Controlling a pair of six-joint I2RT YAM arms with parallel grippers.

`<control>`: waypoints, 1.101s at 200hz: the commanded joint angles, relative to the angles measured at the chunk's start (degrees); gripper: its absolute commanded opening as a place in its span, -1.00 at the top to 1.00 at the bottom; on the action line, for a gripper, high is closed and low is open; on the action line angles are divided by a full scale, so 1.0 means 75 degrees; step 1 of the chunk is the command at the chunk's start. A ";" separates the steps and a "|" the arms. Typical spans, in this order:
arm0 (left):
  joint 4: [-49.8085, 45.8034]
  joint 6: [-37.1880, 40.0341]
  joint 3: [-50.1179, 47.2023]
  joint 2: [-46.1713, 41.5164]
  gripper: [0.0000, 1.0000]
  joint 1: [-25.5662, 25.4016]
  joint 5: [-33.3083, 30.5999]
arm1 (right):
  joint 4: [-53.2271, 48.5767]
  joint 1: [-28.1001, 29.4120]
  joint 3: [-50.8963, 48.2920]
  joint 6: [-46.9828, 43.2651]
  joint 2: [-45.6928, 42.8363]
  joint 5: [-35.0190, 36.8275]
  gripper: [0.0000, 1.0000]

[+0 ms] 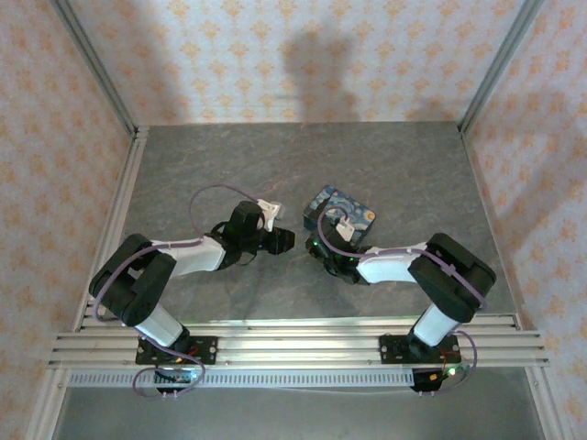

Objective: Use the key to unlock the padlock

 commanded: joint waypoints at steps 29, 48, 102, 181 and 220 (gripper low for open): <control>-0.0137 0.0215 -0.0146 -0.0324 0.32 0.0038 -0.0213 | -0.0892 0.0090 -0.0139 0.0609 -0.0187 -0.0073 0.31; -0.0149 0.0236 -0.0148 -0.0342 0.32 0.0030 -0.0213 | -0.1054 0.0105 -0.0120 0.0658 -0.0227 -0.0019 0.37; -0.0136 0.0230 -0.0171 -0.0383 0.32 0.0038 -0.0236 | -0.1375 0.0134 -0.0031 0.0818 -0.0236 0.0067 0.44; -0.0248 0.0318 -0.0242 -0.0582 0.32 0.0035 -0.0307 | -0.1702 0.0130 -0.0183 0.1277 -0.0762 0.0521 1.00; -0.0219 0.0301 -0.0240 -0.0641 0.32 0.0038 -0.0266 | -0.2166 0.0135 -0.0528 0.1725 -0.1872 0.1160 1.00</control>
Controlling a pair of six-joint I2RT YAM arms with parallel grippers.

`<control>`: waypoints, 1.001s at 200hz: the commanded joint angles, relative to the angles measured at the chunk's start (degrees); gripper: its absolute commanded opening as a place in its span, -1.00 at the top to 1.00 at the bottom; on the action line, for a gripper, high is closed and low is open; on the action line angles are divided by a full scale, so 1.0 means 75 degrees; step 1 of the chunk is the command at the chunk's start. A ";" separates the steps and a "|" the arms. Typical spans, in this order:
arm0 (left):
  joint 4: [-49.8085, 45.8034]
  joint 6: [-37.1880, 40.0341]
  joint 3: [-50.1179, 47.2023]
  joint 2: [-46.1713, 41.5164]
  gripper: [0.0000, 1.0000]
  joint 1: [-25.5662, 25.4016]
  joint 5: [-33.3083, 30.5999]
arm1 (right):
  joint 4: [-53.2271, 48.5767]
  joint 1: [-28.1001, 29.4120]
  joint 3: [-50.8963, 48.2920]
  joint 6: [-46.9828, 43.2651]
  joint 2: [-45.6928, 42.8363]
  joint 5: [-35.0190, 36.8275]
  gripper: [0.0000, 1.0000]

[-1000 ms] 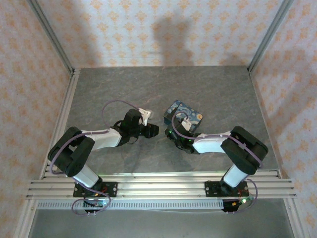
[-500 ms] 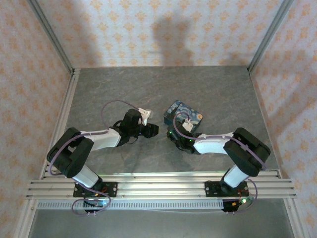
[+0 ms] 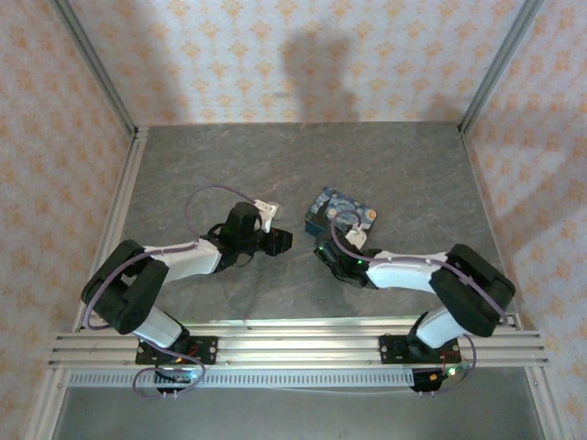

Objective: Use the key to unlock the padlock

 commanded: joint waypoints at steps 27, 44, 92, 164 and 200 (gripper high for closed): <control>-0.0061 0.0128 -0.0095 -0.0268 0.31 0.0033 -0.0091 | -0.1340 0.0050 -0.0124 0.0314 -0.1310 0.1219 1.00; -0.0032 0.0137 -0.0130 -0.0295 0.31 0.0038 -0.0071 | -0.1679 0.0036 -0.0154 0.0422 -0.1424 0.1338 1.00; -0.0169 0.0150 -0.0255 -0.0504 0.31 0.0038 -0.0113 | -0.1774 0.0033 -0.0413 0.0501 -0.1496 0.1059 1.00; -0.2905 0.0513 0.0338 -0.1910 0.20 0.0165 -0.2253 | -0.2629 0.0097 0.0988 -0.3343 -0.1860 -0.1279 1.00; -0.4259 0.0340 0.0455 -0.2823 0.05 0.0294 -0.4214 | -0.2348 0.0373 0.1676 -0.4382 -0.0778 -0.3013 1.00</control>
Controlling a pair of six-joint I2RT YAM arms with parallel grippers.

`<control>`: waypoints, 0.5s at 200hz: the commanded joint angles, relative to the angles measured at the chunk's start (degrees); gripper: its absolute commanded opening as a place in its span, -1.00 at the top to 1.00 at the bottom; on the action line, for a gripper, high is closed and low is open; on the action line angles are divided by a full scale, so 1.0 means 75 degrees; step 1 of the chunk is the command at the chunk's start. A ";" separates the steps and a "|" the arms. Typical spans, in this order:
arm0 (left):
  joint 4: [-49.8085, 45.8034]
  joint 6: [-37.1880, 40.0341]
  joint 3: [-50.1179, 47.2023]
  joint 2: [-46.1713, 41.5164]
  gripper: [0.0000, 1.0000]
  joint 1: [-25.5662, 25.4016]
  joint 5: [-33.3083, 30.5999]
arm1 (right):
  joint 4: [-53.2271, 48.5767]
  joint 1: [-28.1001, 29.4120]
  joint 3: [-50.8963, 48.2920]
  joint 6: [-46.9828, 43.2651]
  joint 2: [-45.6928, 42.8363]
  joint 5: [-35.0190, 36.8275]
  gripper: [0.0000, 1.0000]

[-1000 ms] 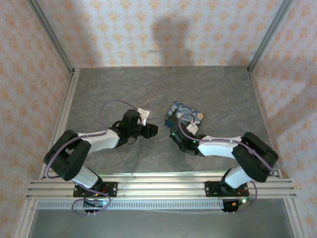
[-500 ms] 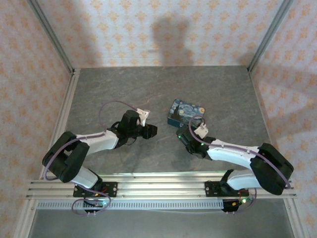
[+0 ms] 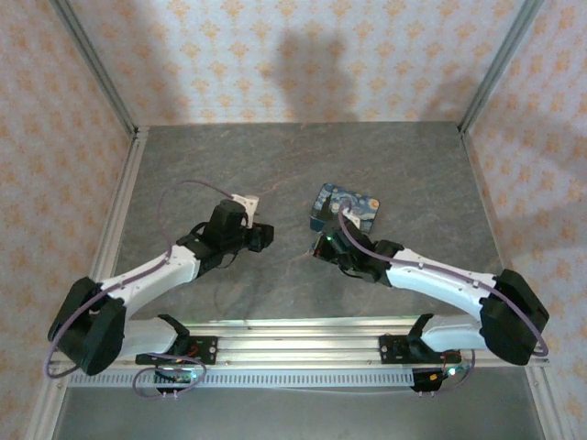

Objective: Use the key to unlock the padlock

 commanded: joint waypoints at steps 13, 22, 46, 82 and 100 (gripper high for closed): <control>-0.1652 -0.0002 0.0133 -0.0929 -0.02 0.0203 -0.2186 | -0.0022 0.0424 0.0974 -0.1619 0.1519 -0.2144 1.00; -0.1818 -0.0027 0.0055 -0.1170 -0.05 0.0249 -0.2370 | -0.0002 0.0556 0.1322 -0.1881 0.2024 -0.2671 1.00; -0.2151 -0.0126 -0.0123 -0.1741 -0.13 0.0336 -0.2688 | 0.0405 0.0670 0.2056 -0.2277 0.3273 -0.4293 1.00; -0.2498 -0.0317 -0.0322 -0.2094 -0.21 0.0385 -0.2822 | -0.0391 0.0543 0.2618 -0.3103 0.3921 -0.4239 1.00; -0.2574 -0.0401 -0.0407 -0.2197 -0.22 0.0385 -0.2814 | -0.0794 0.0387 0.2705 -0.3334 0.4069 -0.4009 1.00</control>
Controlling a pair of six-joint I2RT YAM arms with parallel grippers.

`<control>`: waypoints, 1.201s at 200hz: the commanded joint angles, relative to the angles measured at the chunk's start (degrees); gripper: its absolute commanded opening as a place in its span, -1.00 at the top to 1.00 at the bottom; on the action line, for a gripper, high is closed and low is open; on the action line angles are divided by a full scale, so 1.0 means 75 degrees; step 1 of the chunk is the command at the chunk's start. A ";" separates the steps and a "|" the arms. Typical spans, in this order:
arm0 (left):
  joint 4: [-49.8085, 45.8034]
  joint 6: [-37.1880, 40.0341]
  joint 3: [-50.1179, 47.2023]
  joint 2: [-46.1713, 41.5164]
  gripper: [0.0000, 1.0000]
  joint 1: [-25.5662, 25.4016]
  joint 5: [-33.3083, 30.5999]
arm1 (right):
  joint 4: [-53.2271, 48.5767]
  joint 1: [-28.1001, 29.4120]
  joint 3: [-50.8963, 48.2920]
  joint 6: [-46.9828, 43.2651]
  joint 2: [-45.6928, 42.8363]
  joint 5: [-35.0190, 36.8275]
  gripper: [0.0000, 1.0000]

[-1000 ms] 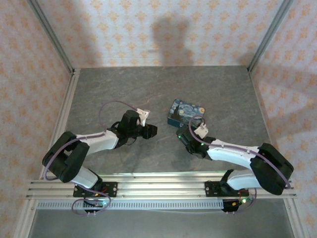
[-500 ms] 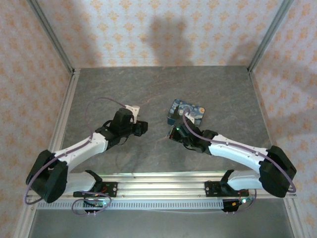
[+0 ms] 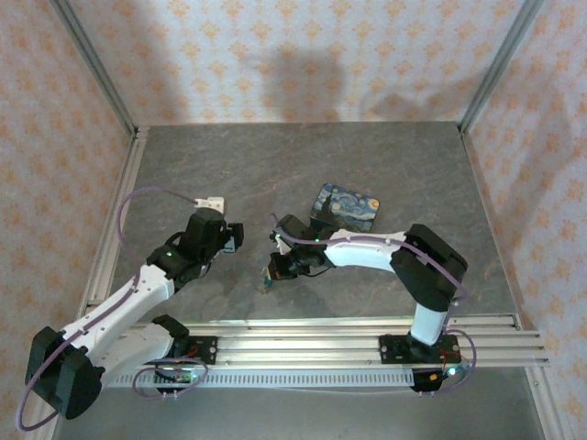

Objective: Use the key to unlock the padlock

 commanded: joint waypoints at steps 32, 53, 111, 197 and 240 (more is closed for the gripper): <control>-0.0545 -0.0246 -0.0290 -0.0458 -0.26 0.0094 -0.0392 | -0.1302 -0.0309 0.0534 -0.1061 0.0133 0.0473 0.46; -0.0674 -0.0102 -0.0155 -0.0525 -0.33 0.0094 -0.0480 | -0.1609 -0.0318 0.0628 -0.1227 -0.0177 0.0748 0.10; -0.0928 0.0535 0.0945 -0.0174 -1.00 0.0387 -0.0975 | -0.3100 -0.0448 0.1045 -0.1808 -0.2592 0.3458 -0.44; 0.2402 0.2487 -0.0003 0.0287 -1.00 0.1310 -0.2357 | -0.0561 -0.4231 -0.2282 -0.2599 -0.6480 0.8967 -0.99; 0.4200 0.2509 -0.1373 0.0796 -1.00 0.1689 -0.2245 | 0.3620 -0.5137 -0.5219 -0.3014 -0.6821 0.8903 -0.99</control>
